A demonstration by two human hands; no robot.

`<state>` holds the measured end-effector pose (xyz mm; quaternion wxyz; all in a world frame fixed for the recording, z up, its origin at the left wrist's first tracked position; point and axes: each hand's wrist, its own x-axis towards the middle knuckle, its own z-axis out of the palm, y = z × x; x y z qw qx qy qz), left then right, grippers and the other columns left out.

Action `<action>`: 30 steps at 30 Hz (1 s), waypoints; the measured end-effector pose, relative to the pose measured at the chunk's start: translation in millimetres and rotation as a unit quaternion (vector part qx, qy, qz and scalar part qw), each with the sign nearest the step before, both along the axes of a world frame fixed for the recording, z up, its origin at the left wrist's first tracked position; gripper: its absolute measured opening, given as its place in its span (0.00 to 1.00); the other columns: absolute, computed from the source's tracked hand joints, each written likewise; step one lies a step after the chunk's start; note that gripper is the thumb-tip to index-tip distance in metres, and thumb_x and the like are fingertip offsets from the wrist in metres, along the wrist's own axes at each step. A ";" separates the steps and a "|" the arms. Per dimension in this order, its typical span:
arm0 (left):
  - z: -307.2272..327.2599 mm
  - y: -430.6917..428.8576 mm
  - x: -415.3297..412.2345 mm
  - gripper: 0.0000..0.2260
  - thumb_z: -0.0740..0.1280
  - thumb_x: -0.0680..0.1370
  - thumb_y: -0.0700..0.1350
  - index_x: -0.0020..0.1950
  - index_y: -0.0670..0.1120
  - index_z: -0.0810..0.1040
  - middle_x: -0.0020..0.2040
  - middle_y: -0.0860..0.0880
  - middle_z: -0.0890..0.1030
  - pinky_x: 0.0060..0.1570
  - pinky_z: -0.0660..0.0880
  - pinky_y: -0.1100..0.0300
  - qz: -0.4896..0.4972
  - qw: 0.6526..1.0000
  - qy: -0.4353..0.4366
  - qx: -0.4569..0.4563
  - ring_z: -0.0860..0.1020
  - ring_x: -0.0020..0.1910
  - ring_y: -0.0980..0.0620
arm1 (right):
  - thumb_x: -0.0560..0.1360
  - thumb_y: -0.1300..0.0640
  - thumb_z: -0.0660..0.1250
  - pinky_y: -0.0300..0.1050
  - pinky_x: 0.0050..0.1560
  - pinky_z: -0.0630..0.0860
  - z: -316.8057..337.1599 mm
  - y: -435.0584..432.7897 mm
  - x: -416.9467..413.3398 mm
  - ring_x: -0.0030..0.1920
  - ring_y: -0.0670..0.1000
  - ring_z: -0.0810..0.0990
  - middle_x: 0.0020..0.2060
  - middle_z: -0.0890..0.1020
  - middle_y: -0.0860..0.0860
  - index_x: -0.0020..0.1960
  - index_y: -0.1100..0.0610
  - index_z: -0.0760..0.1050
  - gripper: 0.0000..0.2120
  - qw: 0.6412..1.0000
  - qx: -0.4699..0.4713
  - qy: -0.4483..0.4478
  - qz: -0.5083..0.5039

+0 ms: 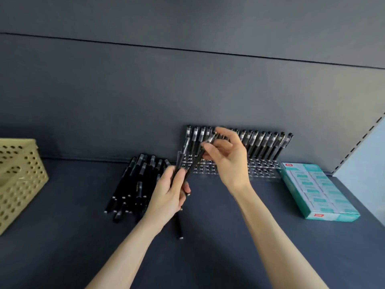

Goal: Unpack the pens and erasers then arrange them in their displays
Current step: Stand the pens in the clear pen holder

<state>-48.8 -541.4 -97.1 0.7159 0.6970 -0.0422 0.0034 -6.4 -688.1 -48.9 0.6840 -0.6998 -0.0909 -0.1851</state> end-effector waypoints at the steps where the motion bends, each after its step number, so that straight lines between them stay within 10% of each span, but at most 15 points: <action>1: -1.7 11.2 2.5 0.10 0.59 0.81 0.51 0.48 0.45 0.72 0.31 0.53 0.75 0.21 0.60 0.68 0.014 1.000 -0.016 0.010 0.65 0.23 0.57 | 0.73 0.64 0.70 0.50 0.44 0.81 3.3 5.7 2.7 0.34 0.49 0.82 0.32 0.79 0.45 0.54 0.48 0.72 0.15 0.999 0.009 -0.016 -0.032; 12: -11.2 46.7 9.6 0.10 0.58 0.81 0.50 0.49 0.48 0.77 0.26 0.56 0.62 0.22 0.59 0.71 0.058 0.997 -0.053 -0.020 0.60 0.23 0.59 | 0.74 0.65 0.67 0.29 0.40 0.71 11.8 38.3 34.3 0.38 0.42 0.78 0.44 0.77 0.47 0.57 0.48 0.72 0.16 0.964 -0.114 -0.150 -0.189; 30: -9.8 50.3 6.1 0.10 0.58 0.82 0.48 0.49 0.47 0.77 0.29 0.48 0.61 0.21 0.57 0.69 0.038 0.996 -0.033 -0.074 0.58 0.23 0.58 | 0.74 0.65 0.67 0.34 0.42 0.74 -17.8 49.9 48.6 0.39 0.45 0.76 0.39 0.77 0.47 0.58 0.59 0.74 0.13 0.946 -0.246 -0.119 -0.173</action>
